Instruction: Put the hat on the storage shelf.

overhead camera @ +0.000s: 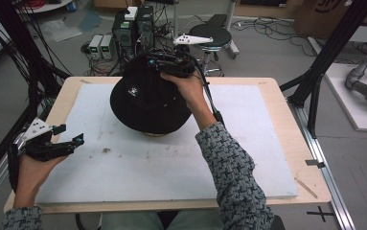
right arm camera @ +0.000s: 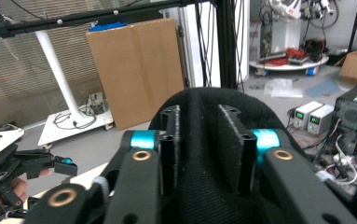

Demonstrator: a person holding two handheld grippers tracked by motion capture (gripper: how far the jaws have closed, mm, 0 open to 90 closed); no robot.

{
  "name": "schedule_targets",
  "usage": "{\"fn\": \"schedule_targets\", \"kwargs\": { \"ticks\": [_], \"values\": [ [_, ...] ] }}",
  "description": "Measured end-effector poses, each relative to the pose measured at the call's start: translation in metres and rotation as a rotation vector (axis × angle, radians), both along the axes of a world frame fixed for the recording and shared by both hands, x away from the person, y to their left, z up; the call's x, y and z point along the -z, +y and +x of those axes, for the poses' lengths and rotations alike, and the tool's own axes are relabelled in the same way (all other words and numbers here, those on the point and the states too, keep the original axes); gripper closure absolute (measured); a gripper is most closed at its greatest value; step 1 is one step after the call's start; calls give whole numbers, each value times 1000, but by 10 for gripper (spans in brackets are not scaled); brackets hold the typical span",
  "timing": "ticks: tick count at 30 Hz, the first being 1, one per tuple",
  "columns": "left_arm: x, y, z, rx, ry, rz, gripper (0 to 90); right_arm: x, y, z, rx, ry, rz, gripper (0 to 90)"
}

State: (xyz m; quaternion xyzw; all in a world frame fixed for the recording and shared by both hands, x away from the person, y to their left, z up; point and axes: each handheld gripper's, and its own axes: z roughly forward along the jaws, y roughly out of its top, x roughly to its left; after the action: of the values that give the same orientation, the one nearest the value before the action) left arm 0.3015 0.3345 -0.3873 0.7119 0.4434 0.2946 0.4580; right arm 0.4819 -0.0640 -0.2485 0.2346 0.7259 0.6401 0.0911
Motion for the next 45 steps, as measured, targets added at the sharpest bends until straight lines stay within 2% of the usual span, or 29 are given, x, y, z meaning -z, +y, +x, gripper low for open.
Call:
{"fn": "schedule_targets", "kwargs": {
  "ticks": [3,6,9,12,14,17,21,35,39,43,45],
  "values": [
    [0,0,0,-1,0,1,230,0,0,0,5,3,-5,614],
    [0,0,0,-1,1,0,230,0,0,0,3,2,-8,604],
    [0,0,0,-1,0,0,230,-1,-2,0,9,10,16,532],
    [0,1,0,-3,-2,0,230,-3,-4,0,18,1,17,505],
    [0,1,0,-1,-2,2,230,-4,-8,0,31,8,29,457],
    [0,1,0,0,-3,-1,230,-6,-12,-1,34,12,35,444],
    [0,0,0,1,-1,0,230,-11,-21,-2,45,-2,40,434],
    [0,-3,5,10,2,-4,230,-22,-57,-7,115,11,26,344],
    [1,-4,7,11,3,-2,230,-24,-71,-9,137,36,15,299],
    [1,-5,10,14,4,-6,230,-27,-85,-15,160,27,-5,290],
    [1,-6,11,19,4,-7,230,-27,-91,-19,179,-1,2,290]
  ]
}}
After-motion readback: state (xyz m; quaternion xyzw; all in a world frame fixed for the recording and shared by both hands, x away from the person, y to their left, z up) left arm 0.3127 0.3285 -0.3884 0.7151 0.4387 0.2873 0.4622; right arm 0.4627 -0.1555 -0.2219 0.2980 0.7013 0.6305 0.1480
